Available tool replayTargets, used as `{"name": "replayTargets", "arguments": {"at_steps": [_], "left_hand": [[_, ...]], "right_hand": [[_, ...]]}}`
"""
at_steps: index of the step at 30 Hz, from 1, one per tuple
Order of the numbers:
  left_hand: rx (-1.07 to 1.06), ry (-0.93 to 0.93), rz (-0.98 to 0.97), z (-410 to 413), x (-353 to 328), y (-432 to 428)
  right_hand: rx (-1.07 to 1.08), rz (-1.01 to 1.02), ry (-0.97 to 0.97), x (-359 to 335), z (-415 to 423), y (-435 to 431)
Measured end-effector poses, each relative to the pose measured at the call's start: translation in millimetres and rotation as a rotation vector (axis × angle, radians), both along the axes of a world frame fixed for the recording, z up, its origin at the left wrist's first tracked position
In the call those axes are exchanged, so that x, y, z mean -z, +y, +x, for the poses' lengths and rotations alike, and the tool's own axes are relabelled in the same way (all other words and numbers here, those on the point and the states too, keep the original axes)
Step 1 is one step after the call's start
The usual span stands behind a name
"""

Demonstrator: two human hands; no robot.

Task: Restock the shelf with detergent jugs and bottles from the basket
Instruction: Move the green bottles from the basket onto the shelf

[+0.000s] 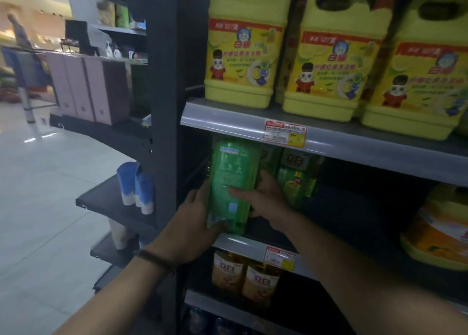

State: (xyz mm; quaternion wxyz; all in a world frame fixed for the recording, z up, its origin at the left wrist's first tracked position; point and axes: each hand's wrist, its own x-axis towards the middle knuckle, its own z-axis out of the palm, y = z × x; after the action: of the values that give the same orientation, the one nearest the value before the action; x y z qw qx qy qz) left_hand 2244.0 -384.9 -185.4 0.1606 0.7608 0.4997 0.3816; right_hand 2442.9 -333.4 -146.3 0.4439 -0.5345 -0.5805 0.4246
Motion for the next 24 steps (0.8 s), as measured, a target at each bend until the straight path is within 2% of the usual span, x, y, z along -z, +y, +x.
{"name": "replayTargets", "arguments": {"at_steps": [6, 15, 19, 24], "left_hand": [[0.035, -0.088, -0.005, -2.9, 28.6, 25.0], [-0.026, -0.021, -0.149, -1.7, 27.2, 58.6], [-0.038, 0.007, -0.143, -0.3, 24.1, 57.8], [-0.044, 0.026, -0.038, 1.2, 24.2, 25.6]], "right_hand": [[0.007, 0.206, -0.081, 34.8, -19.5, 38.3], [0.080, 0.190, -0.311, 25.8, -33.6, 60.1], [0.104, 0.172, -0.362, 24.1, -36.1, 58.3], [0.162, 0.198, -0.437, 21.3, -24.2, 33.2]]}}
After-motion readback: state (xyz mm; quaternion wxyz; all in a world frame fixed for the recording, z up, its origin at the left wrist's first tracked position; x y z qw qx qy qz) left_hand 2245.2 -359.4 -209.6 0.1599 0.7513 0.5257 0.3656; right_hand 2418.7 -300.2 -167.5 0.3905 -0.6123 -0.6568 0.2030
